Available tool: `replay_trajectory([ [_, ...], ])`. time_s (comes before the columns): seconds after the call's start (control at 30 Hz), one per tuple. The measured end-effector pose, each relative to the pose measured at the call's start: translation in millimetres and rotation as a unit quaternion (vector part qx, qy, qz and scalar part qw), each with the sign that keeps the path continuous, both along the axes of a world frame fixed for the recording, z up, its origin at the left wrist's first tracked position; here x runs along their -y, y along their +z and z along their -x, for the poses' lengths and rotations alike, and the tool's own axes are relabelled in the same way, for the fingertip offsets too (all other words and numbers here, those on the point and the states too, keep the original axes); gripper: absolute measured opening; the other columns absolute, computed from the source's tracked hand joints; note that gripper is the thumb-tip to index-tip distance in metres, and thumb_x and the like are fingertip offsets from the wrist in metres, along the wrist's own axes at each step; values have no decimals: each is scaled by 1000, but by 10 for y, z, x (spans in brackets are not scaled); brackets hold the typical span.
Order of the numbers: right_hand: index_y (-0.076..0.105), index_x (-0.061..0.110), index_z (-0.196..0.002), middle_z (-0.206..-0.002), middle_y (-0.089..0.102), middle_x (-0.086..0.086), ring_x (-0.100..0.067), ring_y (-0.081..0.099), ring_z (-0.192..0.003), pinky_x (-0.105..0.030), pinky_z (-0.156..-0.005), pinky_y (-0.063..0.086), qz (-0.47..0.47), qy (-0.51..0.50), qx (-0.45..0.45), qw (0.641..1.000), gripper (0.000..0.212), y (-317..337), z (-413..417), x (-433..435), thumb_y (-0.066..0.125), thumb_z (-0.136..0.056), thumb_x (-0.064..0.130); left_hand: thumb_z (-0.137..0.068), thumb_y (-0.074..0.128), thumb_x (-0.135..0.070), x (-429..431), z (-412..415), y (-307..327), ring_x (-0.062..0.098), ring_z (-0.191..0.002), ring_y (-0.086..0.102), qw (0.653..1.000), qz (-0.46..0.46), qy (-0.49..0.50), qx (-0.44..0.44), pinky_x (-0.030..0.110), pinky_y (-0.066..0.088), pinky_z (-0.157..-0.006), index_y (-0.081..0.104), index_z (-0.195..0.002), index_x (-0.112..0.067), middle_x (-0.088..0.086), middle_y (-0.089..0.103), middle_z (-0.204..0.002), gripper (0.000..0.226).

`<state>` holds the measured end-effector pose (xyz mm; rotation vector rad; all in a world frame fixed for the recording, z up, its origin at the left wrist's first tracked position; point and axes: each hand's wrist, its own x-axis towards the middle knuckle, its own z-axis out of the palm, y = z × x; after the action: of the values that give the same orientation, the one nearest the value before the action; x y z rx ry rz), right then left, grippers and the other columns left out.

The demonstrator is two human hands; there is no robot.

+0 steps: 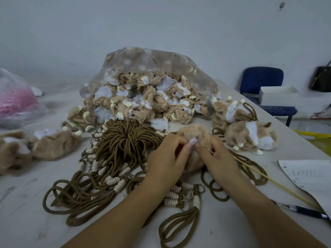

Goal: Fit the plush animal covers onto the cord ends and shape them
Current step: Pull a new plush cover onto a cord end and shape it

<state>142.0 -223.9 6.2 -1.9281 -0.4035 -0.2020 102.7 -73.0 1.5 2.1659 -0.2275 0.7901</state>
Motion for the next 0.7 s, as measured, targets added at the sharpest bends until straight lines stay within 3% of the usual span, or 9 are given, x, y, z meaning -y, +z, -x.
replay_trajectory([
  [0.07, 56, 9, -95, -97, 58, -11, -17, 57, -84, -20, -61, 46, -3, 0, -3, 1000, 22, -9, -3, 12, 58, -91, 31, -94, 55, -39, -34, -55, -30, 0, -86, 55, 998, 46, 5, -38, 27, 48, -73, 57, -94, -30, -14, 55, -94, 9],
  [0.17, 51, 1, -92, -96, 57, -20, -29, 55, -85, -28, -65, 44, -6, -3, 15, 1000, 23, -2, 1, 20, 57, -91, 22, -91, 63, -37, -85, -103, -68, 0, -85, 56, 990, 106, 22, -87, 22, 48, -73, 60, -100, -28, -11, 57, -98, 14],
  [0.33, 51, -4, -98, -101, 57, -25, -37, 55, -90, -45, -74, 49, -17, 3, 14, 1000, 28, 38, 18, 15, 56, -92, 23, -91, 60, -37, -63, -119, -80, -6, -89, 53, 993, 86, 30, -79, 5, 41, -72, 59, -108, -31, -16, 51, -104, 18],
  [0.5, 51, -2, -98, -99, 58, -25, -39, 56, -89, -45, -69, 49, -48, 12, -7, 999, 27, 29, 18, 19, 56, -92, 24, -100, 47, -23, -94, -132, -68, 5, -103, 55, 983, 151, 41, -93, 25, 45, -94, 67, -111, -18, -10, 56, -108, 24],
  [0.6, 54, 4, -100, -99, 62, -19, -34, 59, -90, -46, -74, 52, -73, 19, -29, 997, 25, 18, 24, 10, 56, -92, 28, -96, 57, -33, -79, -119, -55, 7, -102, 60, 970, 213, 14, -119, 36, 52, -92, 65, -107, -29, -8, 61, -110, 15],
  [0.7, 58, 16, -96, -95, 66, -8, -24, 63, -88, -39, -72, 54, -89, 29, -42, 995, 17, 10, 17, 10, 56, -91, 31, -90, 64, -38, -67, -119, -56, 3, -97, 63, 957, 240, -11, -162, 32, 55, -86, 57, -105, -37, -14, 64, -108, 16],
])
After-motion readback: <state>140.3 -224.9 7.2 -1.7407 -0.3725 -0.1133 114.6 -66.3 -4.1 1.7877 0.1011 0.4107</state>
